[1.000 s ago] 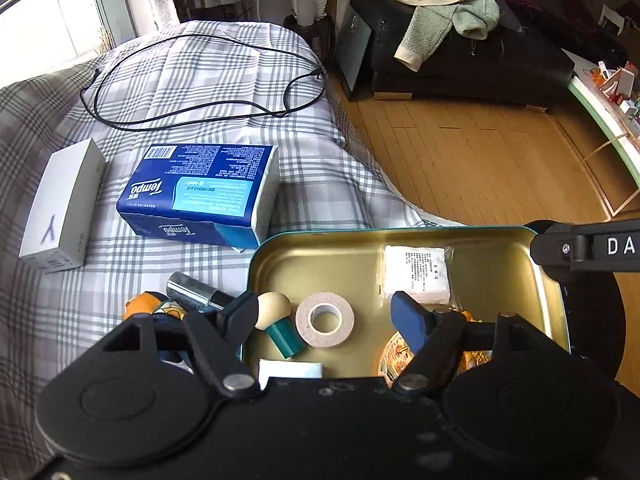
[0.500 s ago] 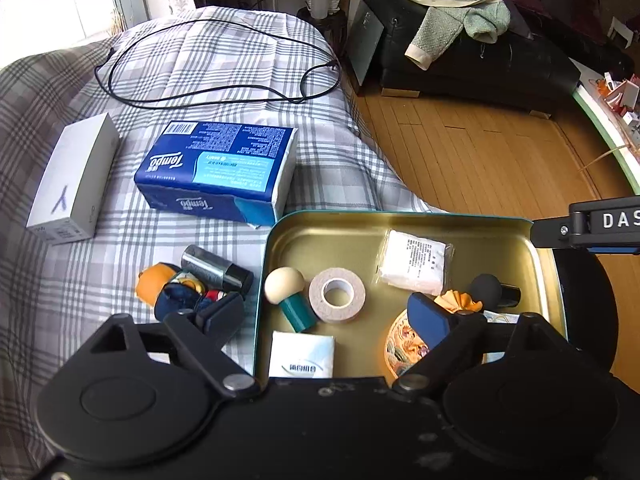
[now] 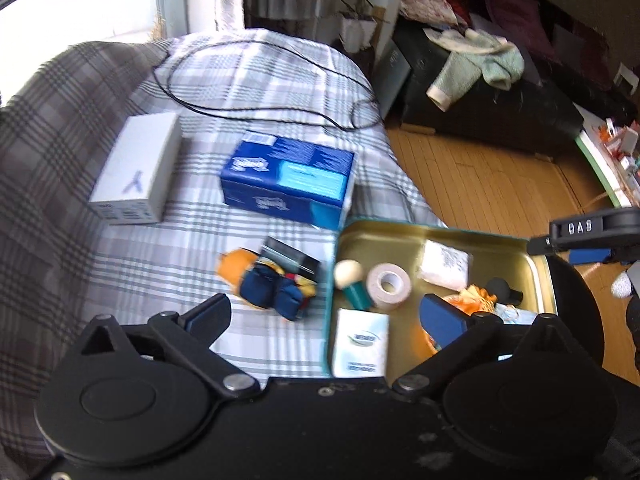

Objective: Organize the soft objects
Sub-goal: 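Move the left gripper to the orange-and-navy plush toy while the right gripper moves to the capped bottle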

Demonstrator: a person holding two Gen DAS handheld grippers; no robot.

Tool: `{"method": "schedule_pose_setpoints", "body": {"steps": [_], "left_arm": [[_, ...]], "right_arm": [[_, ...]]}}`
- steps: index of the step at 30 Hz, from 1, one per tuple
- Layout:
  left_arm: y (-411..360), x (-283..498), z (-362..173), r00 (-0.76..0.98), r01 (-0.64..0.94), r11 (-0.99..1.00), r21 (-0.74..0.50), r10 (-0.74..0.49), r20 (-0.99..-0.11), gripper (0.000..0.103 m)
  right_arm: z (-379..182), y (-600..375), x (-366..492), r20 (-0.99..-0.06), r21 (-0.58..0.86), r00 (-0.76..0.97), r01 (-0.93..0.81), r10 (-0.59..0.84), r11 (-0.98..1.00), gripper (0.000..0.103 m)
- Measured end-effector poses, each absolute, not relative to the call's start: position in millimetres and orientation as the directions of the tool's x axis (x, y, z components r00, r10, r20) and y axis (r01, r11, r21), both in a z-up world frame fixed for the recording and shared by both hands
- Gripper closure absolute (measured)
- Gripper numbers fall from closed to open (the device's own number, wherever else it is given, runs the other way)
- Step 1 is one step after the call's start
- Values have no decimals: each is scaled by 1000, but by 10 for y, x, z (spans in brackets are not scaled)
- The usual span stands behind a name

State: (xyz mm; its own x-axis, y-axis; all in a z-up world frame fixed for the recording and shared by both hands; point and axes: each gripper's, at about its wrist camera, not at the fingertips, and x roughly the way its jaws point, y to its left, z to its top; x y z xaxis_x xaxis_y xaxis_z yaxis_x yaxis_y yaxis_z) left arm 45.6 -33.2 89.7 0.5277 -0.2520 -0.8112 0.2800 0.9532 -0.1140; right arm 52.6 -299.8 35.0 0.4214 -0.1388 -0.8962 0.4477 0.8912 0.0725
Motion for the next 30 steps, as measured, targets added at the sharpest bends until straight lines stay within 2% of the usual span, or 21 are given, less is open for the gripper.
{"method": "schedule_pose_setpoints", "body": {"steps": [8,13,17,24,30], "left_arm": [[333,466,1221,616,186,972,-142,-228,-754,1],[698,468,1256,660,117,987,-113,-162,-733,1],[965,557,1144,651,44,993,-113,-114,-750,1],[1330,706,879,629,-99,995,-12,53,-776,1],[1496,845,599,572,-138,990,-26,58,-818,1]], "right_arm": [[407,-2645,584,-890,68,439,398,-125,915,39],[422,-2302,631,-878,43,463,333,-123,942,39],[384,-1971,667,-861,-15,485,270,-149,963,39],[176,-1493,749,-873,73,486,206,-37,976,39],[-43,-1163,891,-885,79,465,172,-10,982,39]]}}
